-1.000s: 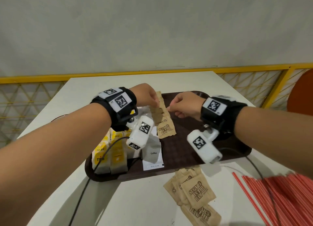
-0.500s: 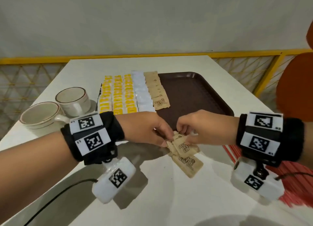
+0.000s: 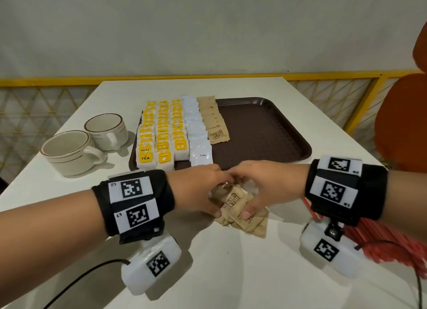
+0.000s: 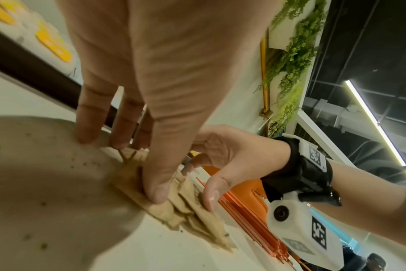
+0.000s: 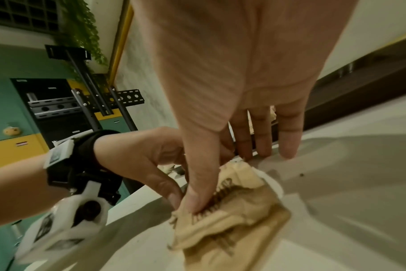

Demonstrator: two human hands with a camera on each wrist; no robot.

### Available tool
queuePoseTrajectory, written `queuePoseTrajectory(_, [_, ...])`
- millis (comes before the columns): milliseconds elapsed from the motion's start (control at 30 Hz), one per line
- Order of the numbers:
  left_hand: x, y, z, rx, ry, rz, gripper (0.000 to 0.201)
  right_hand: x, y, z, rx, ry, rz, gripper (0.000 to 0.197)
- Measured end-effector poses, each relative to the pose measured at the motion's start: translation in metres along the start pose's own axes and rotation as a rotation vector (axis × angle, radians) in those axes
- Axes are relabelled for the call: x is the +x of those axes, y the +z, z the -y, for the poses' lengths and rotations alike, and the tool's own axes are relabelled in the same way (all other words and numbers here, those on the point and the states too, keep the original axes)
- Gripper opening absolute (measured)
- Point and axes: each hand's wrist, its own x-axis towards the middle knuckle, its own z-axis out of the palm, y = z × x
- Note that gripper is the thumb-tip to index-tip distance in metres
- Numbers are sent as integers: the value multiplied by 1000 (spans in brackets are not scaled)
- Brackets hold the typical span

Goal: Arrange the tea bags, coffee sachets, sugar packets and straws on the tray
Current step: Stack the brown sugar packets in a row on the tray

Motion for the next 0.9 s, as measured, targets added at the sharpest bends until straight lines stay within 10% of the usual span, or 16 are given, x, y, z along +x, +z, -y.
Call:
queuePoseTrajectory(500, [1, 1, -5, -30, -42, 32, 25, 5, -4, 15, 36, 136, 141, 71])
queuePoseTrajectory(900, [-24, -10, 22, -299, -140, 86, 18, 1, 15, 28, 80, 103, 232, 19])
